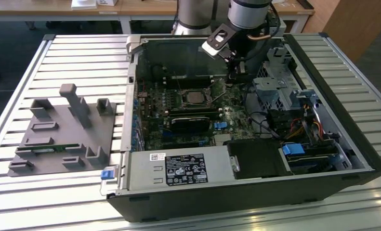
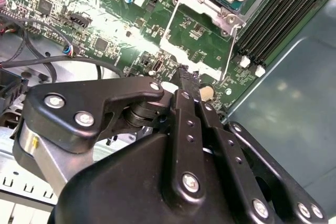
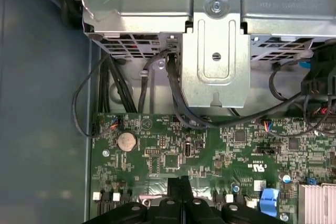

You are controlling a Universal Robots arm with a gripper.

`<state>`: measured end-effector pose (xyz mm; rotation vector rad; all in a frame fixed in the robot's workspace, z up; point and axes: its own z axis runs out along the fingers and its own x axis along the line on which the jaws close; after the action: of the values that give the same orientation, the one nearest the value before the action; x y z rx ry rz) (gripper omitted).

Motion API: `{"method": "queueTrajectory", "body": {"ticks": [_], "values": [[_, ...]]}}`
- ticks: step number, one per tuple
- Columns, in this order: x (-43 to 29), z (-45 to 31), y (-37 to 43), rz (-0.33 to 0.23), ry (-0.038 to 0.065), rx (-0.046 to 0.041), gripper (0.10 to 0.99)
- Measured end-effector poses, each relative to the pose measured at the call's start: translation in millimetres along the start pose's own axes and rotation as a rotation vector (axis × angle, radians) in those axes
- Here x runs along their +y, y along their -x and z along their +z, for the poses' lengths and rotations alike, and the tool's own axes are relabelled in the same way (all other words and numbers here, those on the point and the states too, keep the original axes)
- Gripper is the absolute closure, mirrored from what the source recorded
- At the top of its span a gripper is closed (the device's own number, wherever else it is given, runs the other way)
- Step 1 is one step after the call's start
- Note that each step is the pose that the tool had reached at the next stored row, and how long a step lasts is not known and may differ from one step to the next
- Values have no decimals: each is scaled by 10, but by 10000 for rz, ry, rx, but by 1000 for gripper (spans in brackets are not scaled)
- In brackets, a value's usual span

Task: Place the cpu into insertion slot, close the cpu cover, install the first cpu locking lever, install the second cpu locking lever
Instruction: 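Close the cpu cover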

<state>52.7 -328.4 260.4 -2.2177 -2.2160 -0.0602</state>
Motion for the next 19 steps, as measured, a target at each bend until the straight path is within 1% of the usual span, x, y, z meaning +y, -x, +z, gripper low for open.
{"method": "queueTrajectory", "body": {"ticks": [5, 10, 19], "values": [[35, 24, -1, 1, -20, 0, 980], [80, 60, -11, 2, -63, 0, 980], [95, 150, -46, 4, -109, 0, 980]]}}
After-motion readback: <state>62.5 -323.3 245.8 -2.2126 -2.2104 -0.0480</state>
